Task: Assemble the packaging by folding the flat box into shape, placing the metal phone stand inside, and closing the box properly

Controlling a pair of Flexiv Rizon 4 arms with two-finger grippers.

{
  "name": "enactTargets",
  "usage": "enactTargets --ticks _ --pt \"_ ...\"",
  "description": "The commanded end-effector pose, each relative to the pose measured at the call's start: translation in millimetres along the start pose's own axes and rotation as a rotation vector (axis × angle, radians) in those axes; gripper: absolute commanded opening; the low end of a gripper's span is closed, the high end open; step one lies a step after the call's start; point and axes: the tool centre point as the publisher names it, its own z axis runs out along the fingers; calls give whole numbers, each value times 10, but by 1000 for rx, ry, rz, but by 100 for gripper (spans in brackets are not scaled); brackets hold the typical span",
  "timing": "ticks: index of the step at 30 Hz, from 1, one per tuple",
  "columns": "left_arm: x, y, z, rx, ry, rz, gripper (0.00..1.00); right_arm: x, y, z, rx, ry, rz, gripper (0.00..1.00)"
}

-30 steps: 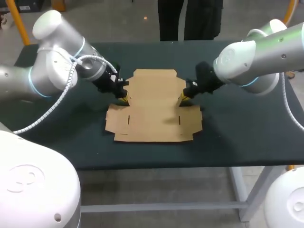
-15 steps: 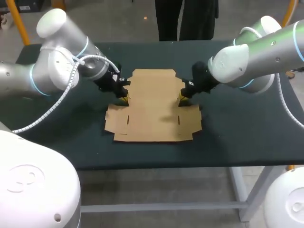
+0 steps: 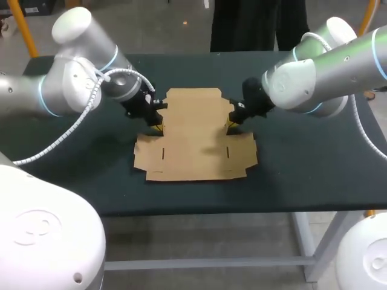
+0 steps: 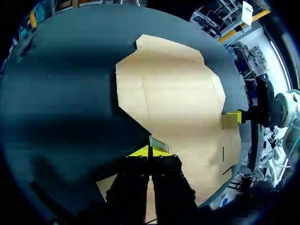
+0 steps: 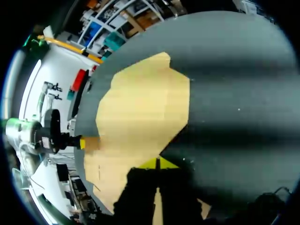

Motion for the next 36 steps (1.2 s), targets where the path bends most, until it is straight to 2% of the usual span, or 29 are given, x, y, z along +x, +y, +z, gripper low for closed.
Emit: enactTargets --ticks 1,8,16,36 --pt "10 2 -49 -2 -23 -9 0 13 4 1 4 -4 2 0" --pt "16 17 -59 -31 21 35 0 11 -15 6 10 -11 9 0" --pt "117 83 32 -62 45 57 0 46 -43 34 15 -32 7 0" --pt "133 -7 109 -77 54 71 0 107 -51 92 24 -63 -10 0"
